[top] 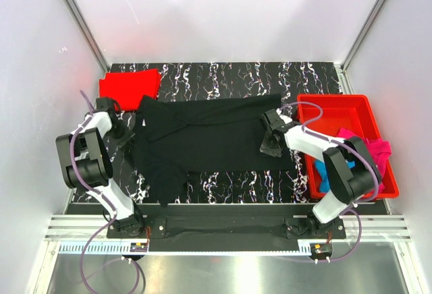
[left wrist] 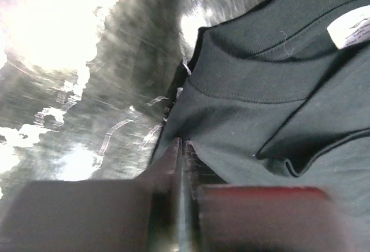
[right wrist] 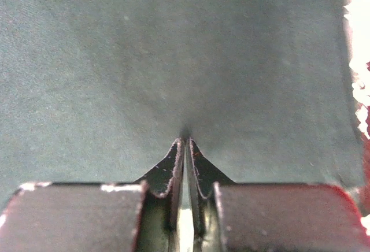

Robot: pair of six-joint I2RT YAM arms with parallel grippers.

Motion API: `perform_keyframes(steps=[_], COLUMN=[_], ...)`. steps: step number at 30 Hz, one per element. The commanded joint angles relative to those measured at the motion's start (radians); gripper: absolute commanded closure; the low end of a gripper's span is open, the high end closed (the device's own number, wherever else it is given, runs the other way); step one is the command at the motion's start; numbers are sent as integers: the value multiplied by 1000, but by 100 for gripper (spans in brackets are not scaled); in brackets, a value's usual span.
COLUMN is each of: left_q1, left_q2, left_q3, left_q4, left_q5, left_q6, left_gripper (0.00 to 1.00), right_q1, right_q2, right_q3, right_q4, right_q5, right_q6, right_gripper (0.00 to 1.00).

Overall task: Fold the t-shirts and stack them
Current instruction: Fold the tshirt

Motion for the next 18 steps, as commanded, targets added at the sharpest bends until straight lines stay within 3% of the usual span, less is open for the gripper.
perform_keyframes(steps=[1, 3, 6, 11, 18], left_q1=[13, 13, 10, -50, -73], left_q2=[-31, -81, -187, -227, -102], left_q3=[89, 74, 61, 106, 91], left_q4=[-44, -34, 27, 86, 86], left_q5=[-21, -13, 68, 195, 219], left_q6=[36, 28, 19, 37, 19], left_gripper=[66, 48, 41, 36, 37], right_q1=[1, 1, -22, -188, -211], right_q2=[-98, -118, -92, 63, 331], right_q3=[8, 45, 172, 359, 673], right_q4=[-32, -54, -120, -137, -269], right_q5=[44, 60, 143, 123, 211], right_q6=[64, 23, -28, -16, 90], right_gripper=[88, 79, 68, 62, 60])
